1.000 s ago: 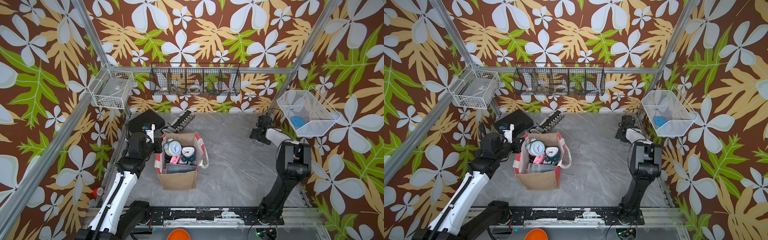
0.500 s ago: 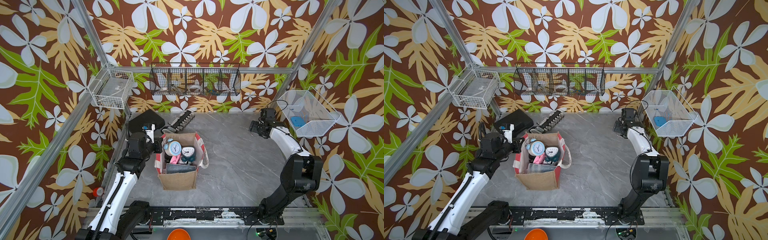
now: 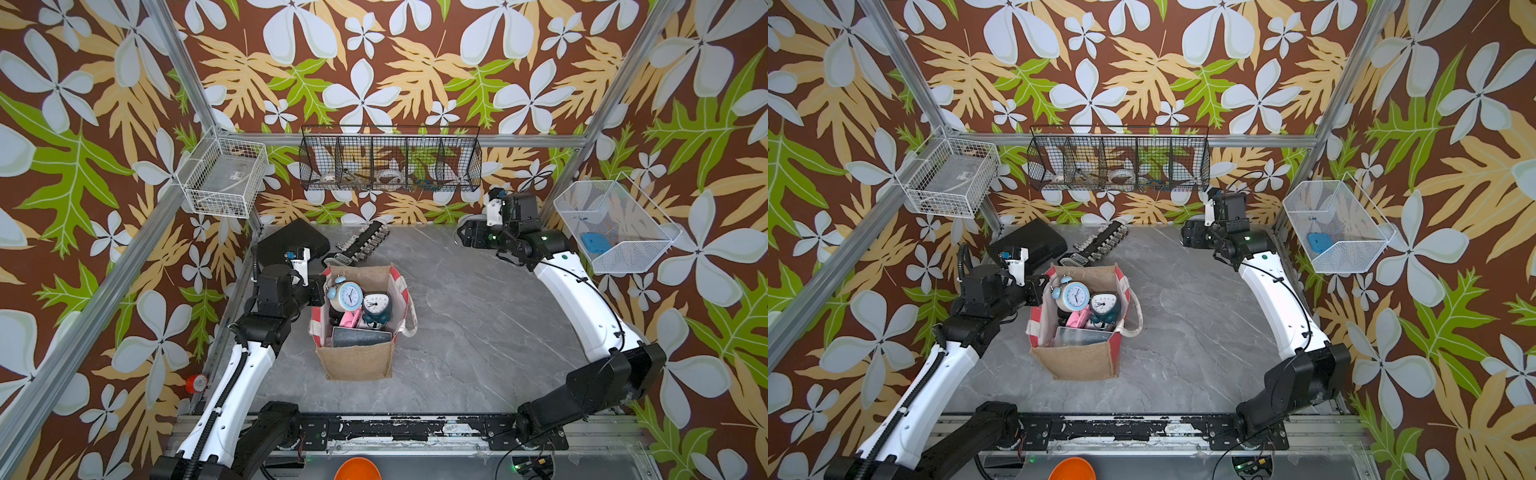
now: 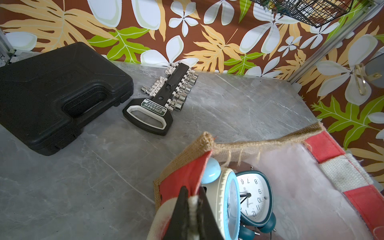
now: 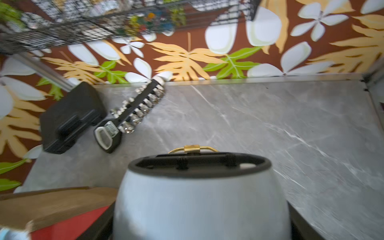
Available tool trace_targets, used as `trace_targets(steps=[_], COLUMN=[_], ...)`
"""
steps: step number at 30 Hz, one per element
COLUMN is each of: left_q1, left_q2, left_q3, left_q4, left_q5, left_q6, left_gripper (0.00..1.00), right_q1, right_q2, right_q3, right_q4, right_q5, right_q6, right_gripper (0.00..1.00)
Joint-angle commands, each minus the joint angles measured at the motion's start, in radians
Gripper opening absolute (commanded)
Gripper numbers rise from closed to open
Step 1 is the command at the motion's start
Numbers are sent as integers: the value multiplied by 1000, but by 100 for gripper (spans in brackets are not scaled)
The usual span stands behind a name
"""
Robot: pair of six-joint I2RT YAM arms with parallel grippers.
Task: Put the alarm clock into the canvas bag
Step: Place the alarm at the canvas bag.
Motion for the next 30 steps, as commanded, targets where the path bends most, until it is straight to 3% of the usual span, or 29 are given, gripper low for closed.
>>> trace_targets(steps=[1,16,30], left_q1=[2,2,2], left_q2=[-1,4,-2], left_q3=[12,13,12], left_q4=[101,106,105], left_q5=[7,17,13], left_q6=[-5,-8,-7], left_gripper=[0,0,0], right_q1=[78,486,621], right_q2=[-4,202,409], right_q3=[54,335,449], right_q4=[-2,-135,-318], right_q5=[-60,16,113], right_q6=[-18,-90,-160], right_gripper=[67,67,66])
